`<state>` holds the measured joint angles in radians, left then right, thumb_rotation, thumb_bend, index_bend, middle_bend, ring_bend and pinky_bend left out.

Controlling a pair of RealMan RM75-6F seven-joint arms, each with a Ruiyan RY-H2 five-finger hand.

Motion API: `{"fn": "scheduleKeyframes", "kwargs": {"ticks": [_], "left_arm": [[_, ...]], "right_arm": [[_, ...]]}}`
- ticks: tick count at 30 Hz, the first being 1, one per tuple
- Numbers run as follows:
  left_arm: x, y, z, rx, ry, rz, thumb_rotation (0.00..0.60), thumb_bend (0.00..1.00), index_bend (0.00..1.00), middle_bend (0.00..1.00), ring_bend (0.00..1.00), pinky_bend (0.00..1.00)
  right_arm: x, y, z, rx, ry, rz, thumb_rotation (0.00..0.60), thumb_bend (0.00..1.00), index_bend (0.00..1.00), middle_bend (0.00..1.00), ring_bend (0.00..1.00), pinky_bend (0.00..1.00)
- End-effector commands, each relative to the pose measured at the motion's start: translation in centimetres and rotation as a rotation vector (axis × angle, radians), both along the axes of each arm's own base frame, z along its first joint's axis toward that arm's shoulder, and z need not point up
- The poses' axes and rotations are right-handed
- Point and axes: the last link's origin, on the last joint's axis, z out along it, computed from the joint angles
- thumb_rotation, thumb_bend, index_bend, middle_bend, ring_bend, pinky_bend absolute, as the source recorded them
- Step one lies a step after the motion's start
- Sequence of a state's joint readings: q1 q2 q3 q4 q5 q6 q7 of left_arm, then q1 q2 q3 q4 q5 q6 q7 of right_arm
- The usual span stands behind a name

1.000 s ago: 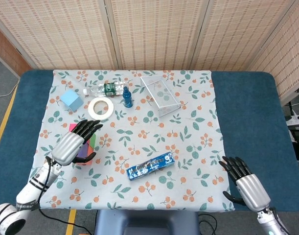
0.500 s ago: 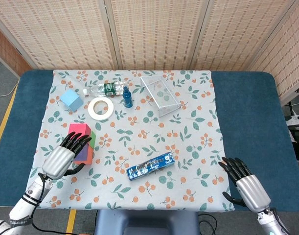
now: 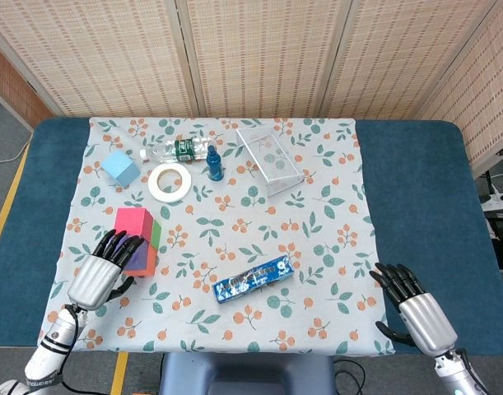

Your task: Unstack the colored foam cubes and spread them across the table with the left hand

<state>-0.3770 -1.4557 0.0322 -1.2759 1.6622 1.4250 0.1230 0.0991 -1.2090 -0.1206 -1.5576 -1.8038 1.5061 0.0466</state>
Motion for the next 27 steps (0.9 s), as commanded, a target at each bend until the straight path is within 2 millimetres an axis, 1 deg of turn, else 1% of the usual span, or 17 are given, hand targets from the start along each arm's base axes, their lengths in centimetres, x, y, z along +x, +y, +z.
{"fn": "scheduleKeyframes", "kwargs": {"ticks": [1,5,11,13,15,17,20,27], "left_arm": [[-0.2,0.0,-0.2,0.013,-0.007,-0.003,0.600,0.34,0.10,0.16,0.13,0.15],[-0.7,0.2,-0.3,0.031,-0.001,0.003,0.600,0.34,0.11,0.17,0.14,0.17],[-1.6,0.6,-0.2,0.043,0.005,0.031,0.600,0.35,0.14,0.17,0.17,0.27],[-1.9,0.7,0.0,0.047,0.007,0.038,0.600,0.35,0.18,0.19,0.18,0.34],[-2.1,0.8,0.1,0.052,0.009,0.041,0.600,0.35,0.25,0.22,0.21,0.43],[-2.2,0.8,0.1,0.053,0.008,0.042,0.600,0.35,0.34,0.27,0.26,0.57],[-2.2,0.8,0.2,0.055,0.009,0.037,0.600,0.35,0.43,0.36,0.34,0.71],[-2.3,0.3,0.0,0.044,0.001,0.005,0.600,0.36,0.57,0.54,0.51,0.89]], "right_arm": [[0.0,0.0,0.0,0.004,0.002,-0.001,0.600,0.16,0.00,0.00,0.00,0.00],[-0.1,-0.1,0.0,0.003,0.001,-0.004,0.600,0.16,0.00,0.00,0.00,0.00],[-0.1,-0.1,0.1,-0.001,0.002,-0.007,0.600,0.16,0.00,0.00,0.00,0.00],[-0.1,-0.1,0.1,0.000,0.003,-0.008,0.600,0.16,0.00,0.00,0.00,0.00],[-0.1,0.0,0.0,0.003,0.005,-0.008,0.600,0.16,0.00,0.00,0.00,0.00],[-0.1,0.0,0.0,0.005,0.006,-0.009,0.600,0.16,0.00,0.00,0.00,0.00],[-0.2,0.0,0.0,0.005,0.007,-0.010,0.600,0.17,0.00,0.00,0.00,0.00],[-0.2,-0.1,0.0,0.006,0.006,-0.012,0.600,0.17,0.00,0.00,0.00,0.00]]}}
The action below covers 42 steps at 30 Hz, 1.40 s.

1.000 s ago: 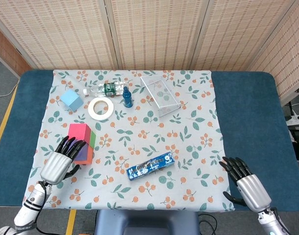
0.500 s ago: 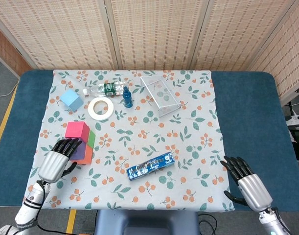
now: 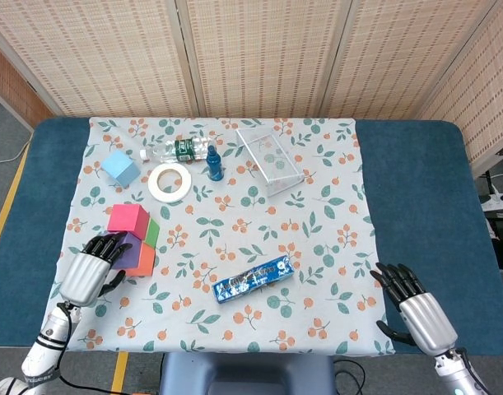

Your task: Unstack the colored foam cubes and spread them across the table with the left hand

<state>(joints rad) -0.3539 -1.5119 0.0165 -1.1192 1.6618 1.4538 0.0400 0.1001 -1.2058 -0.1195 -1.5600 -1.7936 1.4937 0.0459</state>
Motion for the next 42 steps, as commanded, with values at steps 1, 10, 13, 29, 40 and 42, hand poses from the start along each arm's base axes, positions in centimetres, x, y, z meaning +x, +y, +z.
{"fn": "scheduleKeyframes", "kwargs": {"ticks": [1,10,13,29,40,42], "left_arm": [[0.0,-0.3,0.0,0.002,0.001,-0.024,0.600,0.37,0.60,0.57,0.54,0.90],[0.0,-0.6,0.3,0.022,-0.021,-0.083,0.600,0.44,0.71,0.69,0.66,1.00],[-0.1,-0.6,0.2,0.018,-0.023,-0.082,0.600,0.47,0.73,0.71,0.67,1.00],[-0.2,-0.5,1.9,0.074,-0.047,-0.135,0.600,0.63,0.83,0.83,0.78,1.00],[-2.6,0.1,5.2,0.166,-0.005,-0.057,0.600,0.64,0.83,0.84,0.78,1.00],[-3.7,-0.1,5.4,0.154,0.006,-0.009,0.600,0.64,0.83,0.84,0.78,1.00]], "right_arm": [[0.0,0.0,0.0,0.000,0.001,0.000,0.600,0.17,0.00,0.00,0.00,0.00],[0.0,0.0,0.0,0.002,0.003,0.001,0.600,0.17,0.00,0.00,0.00,0.00],[0.0,0.0,-0.1,0.002,0.003,0.002,0.600,0.17,0.00,0.00,0.00,0.00],[0.0,0.0,0.0,0.000,0.004,0.003,0.600,0.17,0.00,0.00,0.00,0.00],[0.0,0.1,-0.1,0.003,0.004,0.004,0.600,0.17,0.00,0.00,0.00,0.00],[0.0,0.1,0.0,-0.001,0.004,0.005,0.600,0.17,0.00,0.00,0.00,0.00]]}}
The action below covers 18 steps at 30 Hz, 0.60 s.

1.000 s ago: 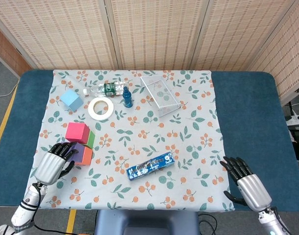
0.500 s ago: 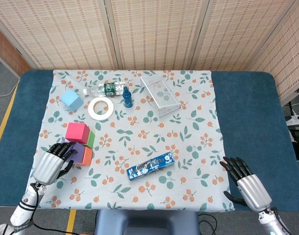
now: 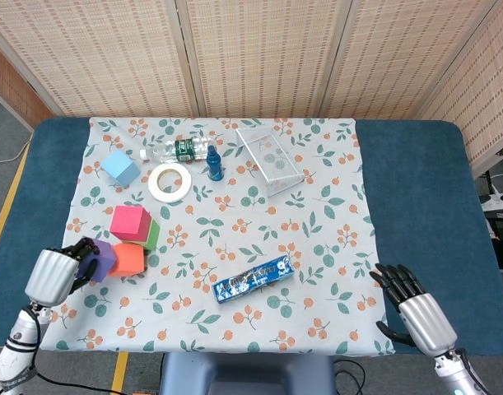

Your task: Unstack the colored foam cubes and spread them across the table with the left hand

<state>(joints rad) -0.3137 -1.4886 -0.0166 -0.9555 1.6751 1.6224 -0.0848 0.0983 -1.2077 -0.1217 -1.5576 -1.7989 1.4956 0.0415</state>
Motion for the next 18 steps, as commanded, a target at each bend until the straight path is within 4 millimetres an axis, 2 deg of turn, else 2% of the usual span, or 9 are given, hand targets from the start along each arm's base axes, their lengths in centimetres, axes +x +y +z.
{"fn": "scheduleKeyframes", "kwargs": {"ticks": [1,6,18], "left_arm": [[-1.7,-0.3,0.4,-0.018,0.004,0.073,0.600,0.63,0.83,0.84,0.78,1.00],[-3.1,-0.9,-0.4,-0.076,-0.049,0.151,0.600,0.64,0.83,0.84,0.78,1.00],[-4.1,-0.6,-1.5,-0.129,-0.142,0.206,0.600,0.64,0.83,0.84,0.78,1.00]], "right_arm": [[0.0,0.0,0.0,-0.005,0.001,0.002,0.600,0.17,0.00,0.00,0.00,0.00],[0.0,0.0,-0.2,0.004,0.003,-0.001,0.600,0.17,0.00,0.00,0.00,0.00],[0.0,0.0,0.0,-0.003,0.002,-0.002,0.600,0.17,0.00,0.00,0.00,0.00]]}}
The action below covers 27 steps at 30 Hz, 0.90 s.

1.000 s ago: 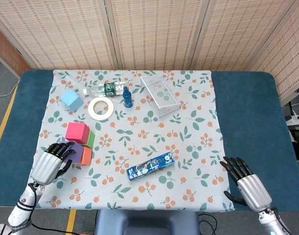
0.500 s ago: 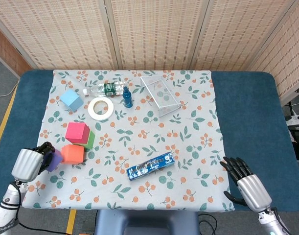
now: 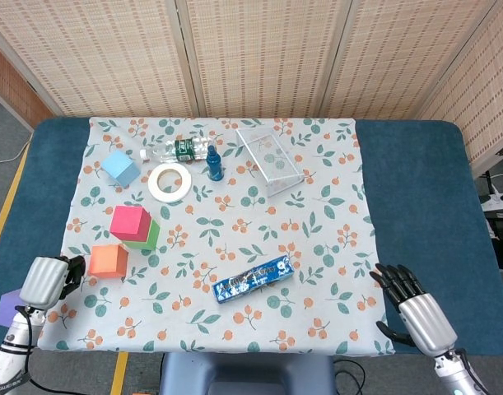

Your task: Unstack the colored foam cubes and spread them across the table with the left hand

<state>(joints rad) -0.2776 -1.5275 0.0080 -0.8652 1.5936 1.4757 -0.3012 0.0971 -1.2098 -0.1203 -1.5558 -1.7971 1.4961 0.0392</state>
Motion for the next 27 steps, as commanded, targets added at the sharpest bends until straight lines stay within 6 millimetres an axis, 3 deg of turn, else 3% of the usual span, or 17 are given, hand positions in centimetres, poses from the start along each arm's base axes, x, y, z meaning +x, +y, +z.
{"fn": "scheduleKeyframes", "kwargs": {"ticks": [1,5,8,11,15,21,27], "left_arm": [[0.0,0.0,0.0,0.005,-0.029,-0.005,0.600,0.64,0.83,0.83,0.78,1.00],[0.5,0.3,0.4,0.017,-0.083,-0.031,0.600,0.63,0.81,0.80,0.75,1.00],[1.0,0.7,1.0,0.039,-0.113,-0.055,0.600,0.59,0.73,0.73,0.64,0.95],[2.0,1.5,1.5,0.073,-0.125,-0.087,0.600,0.50,0.53,0.61,0.47,0.76],[3.3,2.2,1.8,0.068,-0.163,-0.096,0.600,0.46,0.33,0.41,0.31,0.61],[4.4,2.5,1.8,0.024,-0.175,-0.059,0.600,0.43,0.11,0.16,0.07,0.24],[6.0,2.8,1.8,0.011,-0.185,-0.076,0.600,0.42,0.03,0.09,0.01,0.19]], "right_arm": [[0.0,0.0,0.0,0.000,0.001,0.000,0.600,0.17,0.00,0.00,0.00,0.00],[-0.1,-0.1,-0.1,0.004,0.002,-0.002,0.600,0.17,0.00,0.00,0.00,0.00],[-0.1,0.0,-0.2,0.006,0.004,-0.002,0.600,0.17,0.00,0.00,0.00,0.00],[-0.1,-0.1,-0.3,0.010,0.004,-0.004,0.600,0.17,0.00,0.00,0.00,0.00],[-0.1,-0.1,-0.2,0.004,0.003,-0.003,0.600,0.17,0.00,0.00,0.00,0.00],[-0.2,-0.2,-0.3,0.008,0.005,-0.006,0.600,0.17,0.00,0.00,0.00,0.00],[-0.1,-0.2,-0.2,0.004,0.005,-0.004,0.600,0.17,0.00,0.00,0.00,0.00]]}}
